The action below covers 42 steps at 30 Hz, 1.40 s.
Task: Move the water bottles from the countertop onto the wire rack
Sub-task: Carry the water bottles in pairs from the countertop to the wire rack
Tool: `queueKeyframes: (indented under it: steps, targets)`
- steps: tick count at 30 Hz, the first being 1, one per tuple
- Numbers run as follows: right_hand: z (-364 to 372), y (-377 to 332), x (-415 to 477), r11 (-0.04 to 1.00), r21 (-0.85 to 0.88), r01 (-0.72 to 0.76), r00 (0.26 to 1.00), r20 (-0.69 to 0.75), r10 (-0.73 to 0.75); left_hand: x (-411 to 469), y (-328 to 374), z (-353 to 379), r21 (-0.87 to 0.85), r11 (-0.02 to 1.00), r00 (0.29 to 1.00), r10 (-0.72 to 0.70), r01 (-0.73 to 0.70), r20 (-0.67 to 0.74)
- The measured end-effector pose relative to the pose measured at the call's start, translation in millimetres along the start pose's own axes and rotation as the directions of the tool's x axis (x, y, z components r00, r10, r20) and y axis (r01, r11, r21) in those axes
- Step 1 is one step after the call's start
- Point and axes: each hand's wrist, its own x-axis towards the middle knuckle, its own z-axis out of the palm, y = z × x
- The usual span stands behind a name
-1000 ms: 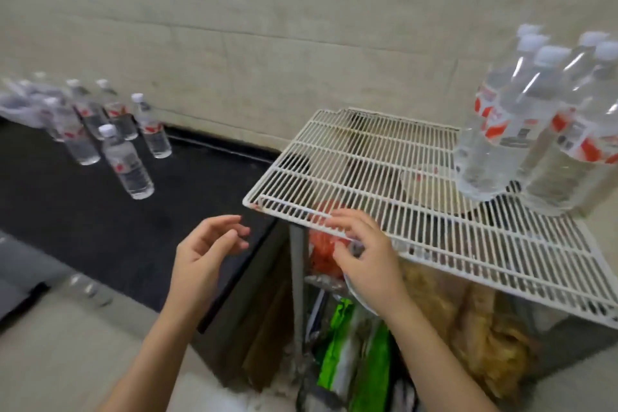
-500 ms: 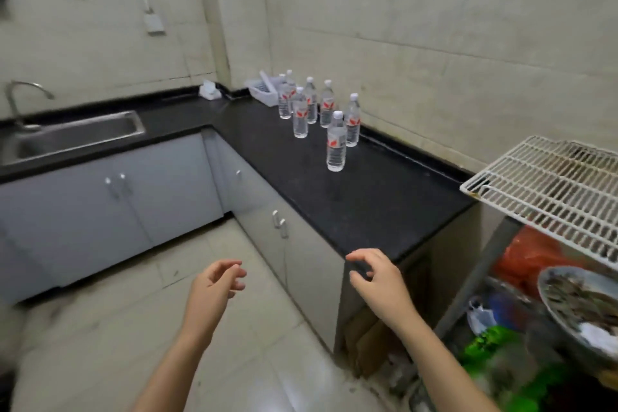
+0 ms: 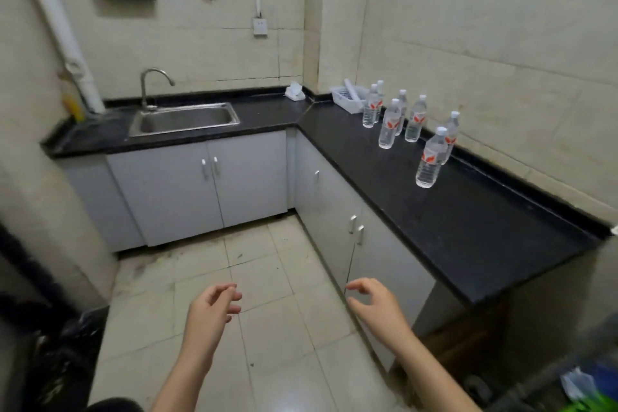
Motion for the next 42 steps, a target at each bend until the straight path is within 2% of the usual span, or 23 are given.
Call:
queueKeyframes:
  steps: [5, 14, 23, 29, 35, 38, 42]
  targets:
    - [37, -18, 67, 0.999, 0.05, 0.022, 1.0, 0.013, -0.023, 44, 3, -9, -0.03, 0.998, 0.997, -0.05, 0.048, -0.063]
    - [73, -55, 223, 0.99, 0.127, 0.066, 0.996, 0.051, -0.073, 188, 47, -21, 0.03, 0.999, 0.983, 0.029, -0.024, -0.183]
    - [92, -69, 348, 0.994, 0.102, 0.045, 0.993, 0.106, -0.055, 293, 40, -25, 0.003, 0.999, 0.975, -0.051, 0.053, -0.218]
    - [124, -95, 446, 0.999, 0.039, 0.023, 0.995, 0.097, -0.027, 410, 51, -36, -0.005, 0.999, 0.976, -0.036, 0.036, -0.214]
    - [136, -141, 543, 0.998, -0.039, 0.043, 0.999, 0.005, -0.043, 538, 83, -37, 0.017, 1.0, 0.993, -0.019, 0.022, -0.116]
    - [134, -155, 580, 0.988, -0.139, 0.068, 0.996, -0.044, -0.075, 596, 105, -26, 0.106, 0.993, 0.999, 0.045, -0.042, -0.025]
    - [129, -144, 613, 0.967, -0.254, -0.003, 0.998, -0.067, -0.015, 644, 104, 5, 0.229, 0.97, 0.99, 0.057, -0.086, 0.131]
